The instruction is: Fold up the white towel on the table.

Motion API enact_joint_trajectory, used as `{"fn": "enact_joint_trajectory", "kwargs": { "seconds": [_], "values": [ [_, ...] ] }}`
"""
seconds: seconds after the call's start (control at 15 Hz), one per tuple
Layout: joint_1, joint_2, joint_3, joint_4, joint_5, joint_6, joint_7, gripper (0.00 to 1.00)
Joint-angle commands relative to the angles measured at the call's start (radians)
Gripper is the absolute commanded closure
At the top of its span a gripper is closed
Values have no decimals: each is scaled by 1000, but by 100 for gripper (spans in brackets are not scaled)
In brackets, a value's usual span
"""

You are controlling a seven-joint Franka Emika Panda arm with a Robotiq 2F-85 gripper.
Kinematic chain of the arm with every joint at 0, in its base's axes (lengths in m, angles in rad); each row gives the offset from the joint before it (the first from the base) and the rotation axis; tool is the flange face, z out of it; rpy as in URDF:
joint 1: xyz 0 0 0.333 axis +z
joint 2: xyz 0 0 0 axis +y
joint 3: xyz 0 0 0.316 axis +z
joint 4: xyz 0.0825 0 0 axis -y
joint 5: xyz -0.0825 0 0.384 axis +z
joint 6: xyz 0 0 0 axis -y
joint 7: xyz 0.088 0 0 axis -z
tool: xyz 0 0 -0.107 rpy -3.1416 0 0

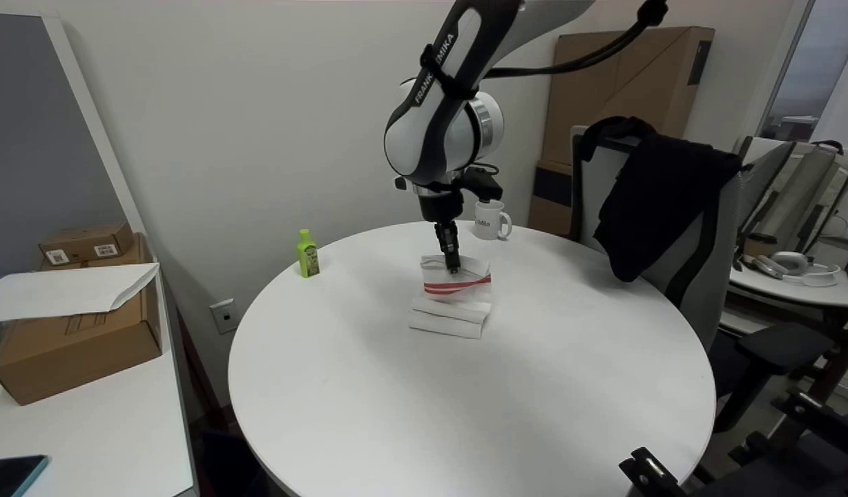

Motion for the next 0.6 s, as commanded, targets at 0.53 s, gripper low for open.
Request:
{"fn": "enact_joint_trajectory", "kwargs": {
  "seconds": [0.53],
  "values": [
    [33, 59, -38, 146, -53, 9, 83, 95]
  ]
}}
